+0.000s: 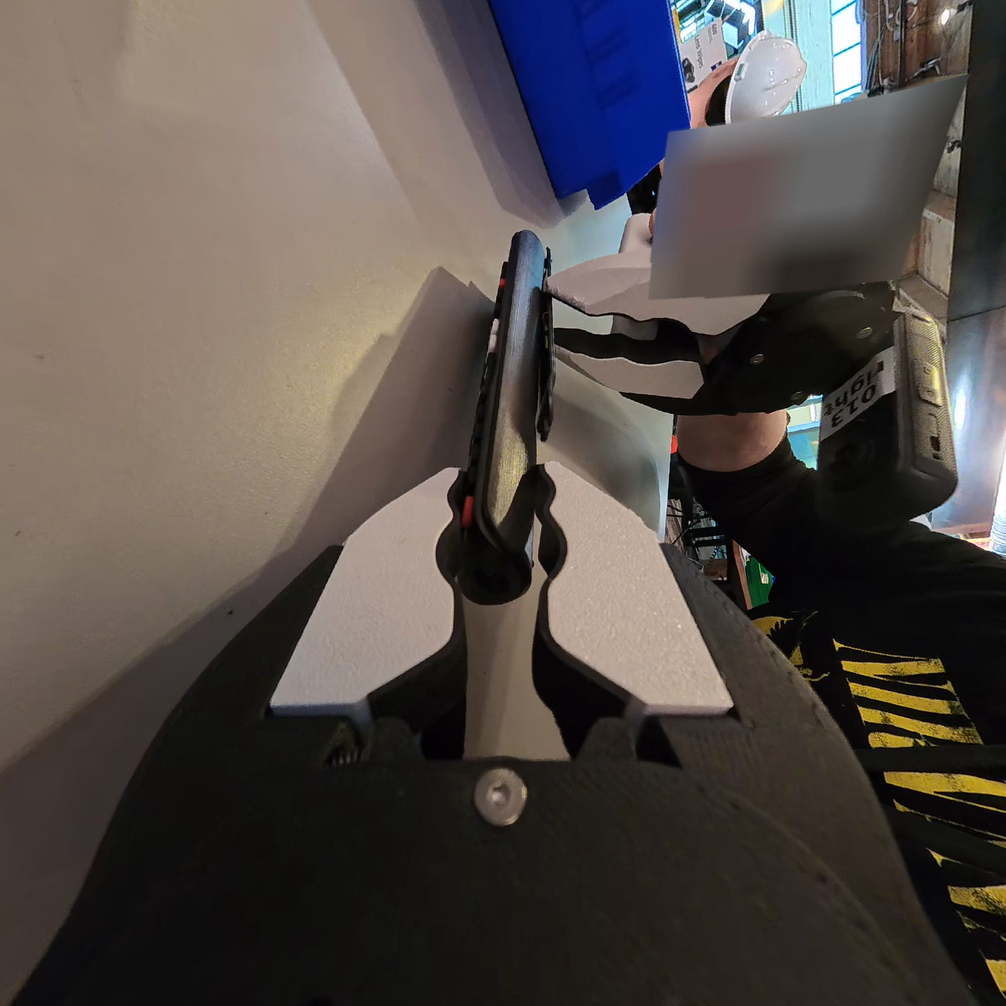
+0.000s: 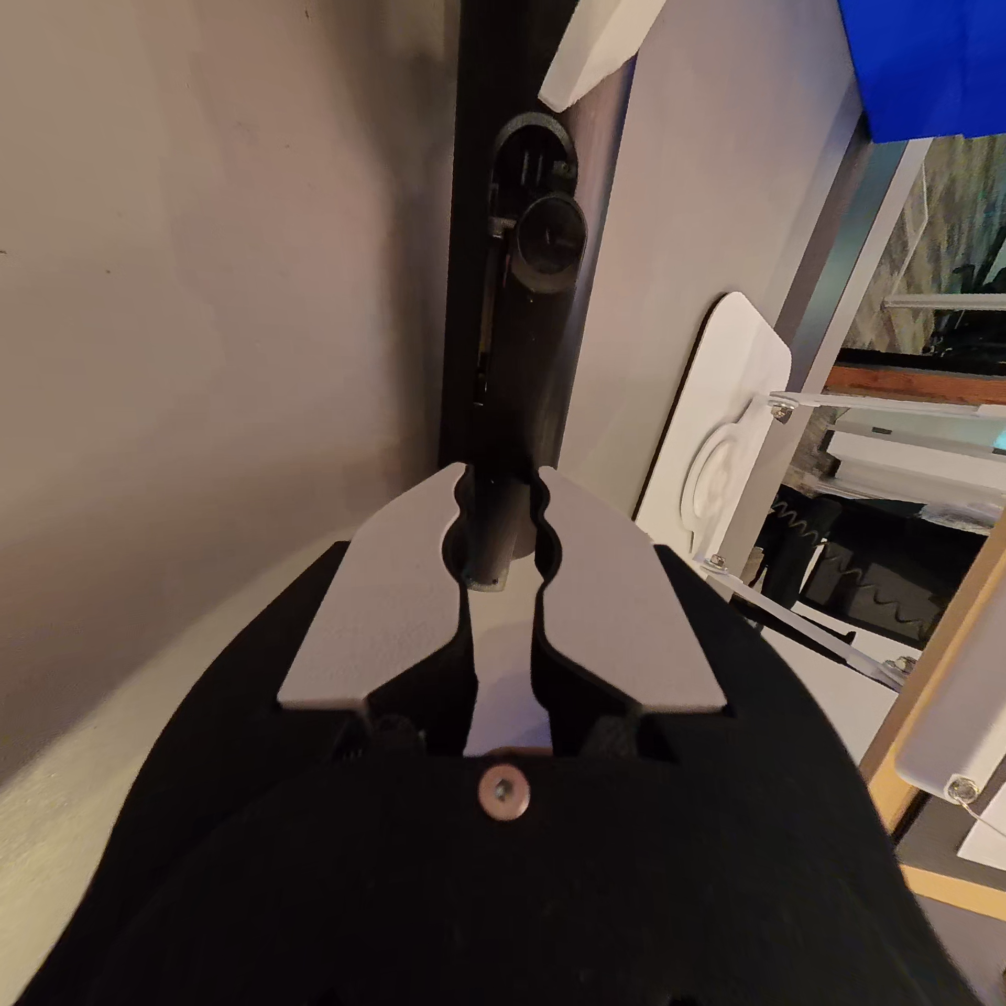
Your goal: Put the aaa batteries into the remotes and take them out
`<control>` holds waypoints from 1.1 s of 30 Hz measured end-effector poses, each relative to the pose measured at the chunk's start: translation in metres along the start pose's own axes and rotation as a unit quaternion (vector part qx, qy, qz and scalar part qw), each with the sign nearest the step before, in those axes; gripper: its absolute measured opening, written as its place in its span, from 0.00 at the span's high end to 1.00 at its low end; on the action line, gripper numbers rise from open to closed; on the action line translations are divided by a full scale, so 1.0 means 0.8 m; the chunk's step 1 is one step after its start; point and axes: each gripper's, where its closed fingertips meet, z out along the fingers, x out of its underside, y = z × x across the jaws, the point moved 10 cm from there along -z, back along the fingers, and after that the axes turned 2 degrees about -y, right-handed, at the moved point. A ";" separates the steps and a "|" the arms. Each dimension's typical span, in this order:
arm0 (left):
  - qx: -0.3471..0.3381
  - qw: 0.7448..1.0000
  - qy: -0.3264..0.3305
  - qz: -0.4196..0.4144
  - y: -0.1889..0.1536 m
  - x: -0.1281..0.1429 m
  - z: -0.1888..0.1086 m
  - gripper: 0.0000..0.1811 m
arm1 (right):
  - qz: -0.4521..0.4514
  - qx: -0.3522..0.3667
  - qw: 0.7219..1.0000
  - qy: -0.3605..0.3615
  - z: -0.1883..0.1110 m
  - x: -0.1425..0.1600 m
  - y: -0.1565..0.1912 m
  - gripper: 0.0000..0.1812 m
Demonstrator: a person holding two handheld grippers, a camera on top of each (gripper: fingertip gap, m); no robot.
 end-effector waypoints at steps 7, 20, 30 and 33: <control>0.000 1.000 0.001 0.002 0.000 0.000 0.000 0.87 | -0.038 0.020 0.999 0.021 -0.001 -0.004 -0.002 0.90; 0.001 1.000 -0.002 0.002 0.000 0.000 -0.001 0.87 | -0.040 0.002 0.999 0.028 0.001 -0.007 0.003 0.90; 0.001 1.000 -0.003 0.001 0.000 0.000 -0.001 0.87 | -0.025 0.004 0.999 0.040 0.003 -0.009 0.005 0.90; 0.000 1.000 -0.003 0.001 0.000 0.000 -0.001 0.87 | -0.020 0.007 0.999 0.044 0.005 -0.008 0.006 0.85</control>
